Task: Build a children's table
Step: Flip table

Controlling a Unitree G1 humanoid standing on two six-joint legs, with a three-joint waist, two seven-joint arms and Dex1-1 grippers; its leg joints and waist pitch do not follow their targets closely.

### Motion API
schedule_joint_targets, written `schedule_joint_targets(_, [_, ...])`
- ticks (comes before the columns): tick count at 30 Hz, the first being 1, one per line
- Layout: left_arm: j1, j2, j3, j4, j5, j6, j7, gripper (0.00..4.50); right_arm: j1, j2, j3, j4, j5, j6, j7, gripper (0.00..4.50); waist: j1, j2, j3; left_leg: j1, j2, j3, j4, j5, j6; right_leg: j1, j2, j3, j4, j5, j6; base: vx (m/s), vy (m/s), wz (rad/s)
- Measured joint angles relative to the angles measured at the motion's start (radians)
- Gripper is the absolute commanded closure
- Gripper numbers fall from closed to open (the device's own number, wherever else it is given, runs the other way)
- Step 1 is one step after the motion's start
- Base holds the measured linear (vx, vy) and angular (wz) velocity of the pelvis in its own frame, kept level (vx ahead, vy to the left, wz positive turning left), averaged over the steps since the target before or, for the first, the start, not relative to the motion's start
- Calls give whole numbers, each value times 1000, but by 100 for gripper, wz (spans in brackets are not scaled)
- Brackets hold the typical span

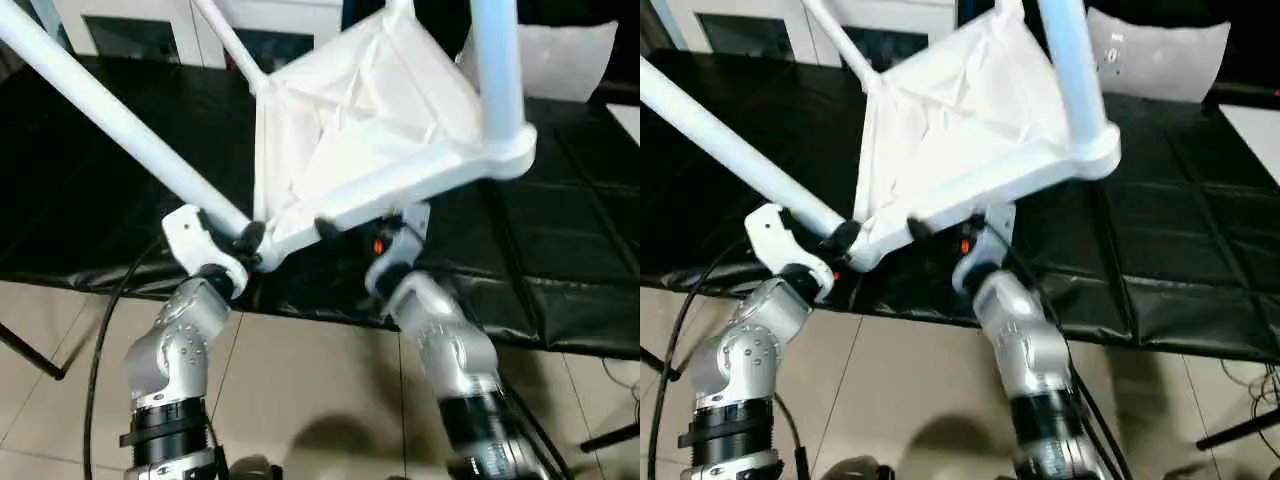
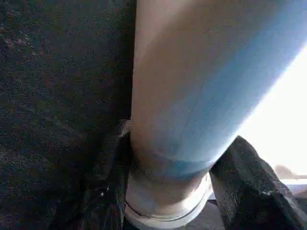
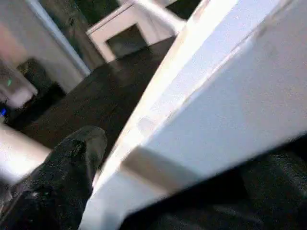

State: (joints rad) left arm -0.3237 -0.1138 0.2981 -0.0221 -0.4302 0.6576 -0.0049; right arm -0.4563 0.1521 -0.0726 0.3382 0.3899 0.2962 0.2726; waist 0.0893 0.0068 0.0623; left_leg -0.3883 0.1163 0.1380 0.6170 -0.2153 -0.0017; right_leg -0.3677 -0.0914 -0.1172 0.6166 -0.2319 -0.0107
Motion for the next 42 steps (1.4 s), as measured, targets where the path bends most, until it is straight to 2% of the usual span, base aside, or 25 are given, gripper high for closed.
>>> schedule_joint_targets(7, [5,-1,-14,-1,0,17,2,244,-121,-3,-153,159,130,-109,-28,0,3,0,0,1,1,8,0,1,1,0,0,5,0,3,0,0,0,0])
schedule_joint_targets(9, [5,-1,-18,-1,0,17,8,244,-141,-5,-173,179,151,-133,-29,0,2,0,0,2,1,9,0,1,2,0,0,6,0,3,0,0,0,0])
schedule_joint_targets(13, [4,-1,-26,-1,0,18,12,244,-199,-7,-223,265,199,-164,-36,50,3,0,0,1,2,11,0,2,3,-3,-1,7,3,3,-1,0,0,0])
schedule_joint_targets(19, [3,-1,-32,-1,0,14,16,244,-235,-8,-238,337,238,-190,-21,102,2,-2,0,-3,3,20,3,3,6,-16,-1,15,13,3,-1,0,0,0])
schedule_joint_targets(21, [3,-1,-35,-1,0,13,21,244,-239,-8,-238,351,242,-194,-18,102,2,-3,1,-3,3,20,4,3,6,-16,-1,15,14,3,-1,0,0,0])
schedule_joint_targets(23, [3,-1,-36,-1,0,12,24,244,-245,-8,-242,366,247,-201,-13,134,2,-3,1,-3,4,22,4,4,6,-16,-1,16,14,4,-2,0,0,0])
schedule_joint_targets(26, [2,-1,-39,-1,0,12,29,244,-251,-8,-248,386,251,-213,-11,138,2,-4,1,-3,4,23,5,3,6,-16,-1,17,14,4,-3,0,0,0])
schedule_joint_targets(35, [1,-1,-44,-2,3,11,31,244,-261,-8,-258,420,283,-229,-14,227,3,-4,1,-2,5,25,5,3,6,-17,-1,18,15,4,-3,0,0,0])
schedule_joint_targets(37, [0,-1,-48,0,5,9,33,244,-264,-8,-263,423,286,-230,-16,234,3,-4,1,-3,5,26,5,4,6,-17,-1,18,15,5,-3,0,0,0])
schedule_joint_targets(39, [-1,-1,-52,1,6,8,31,188,-264,-8,-265,423,290,-233,-20,241,4,-3,1,-3,5,26,5,4,7,-18,-1,18,15,5,-4,0,0,0])
schedule_joint_targets(42, [-1,-1,-54,-1,-18,13,-4,171,-269,-9,-282,435,296,-255,-34,244,8,-4,1,-6,5,27,6,4,7,-21,-1,18,15,6,-5,0,0,0])
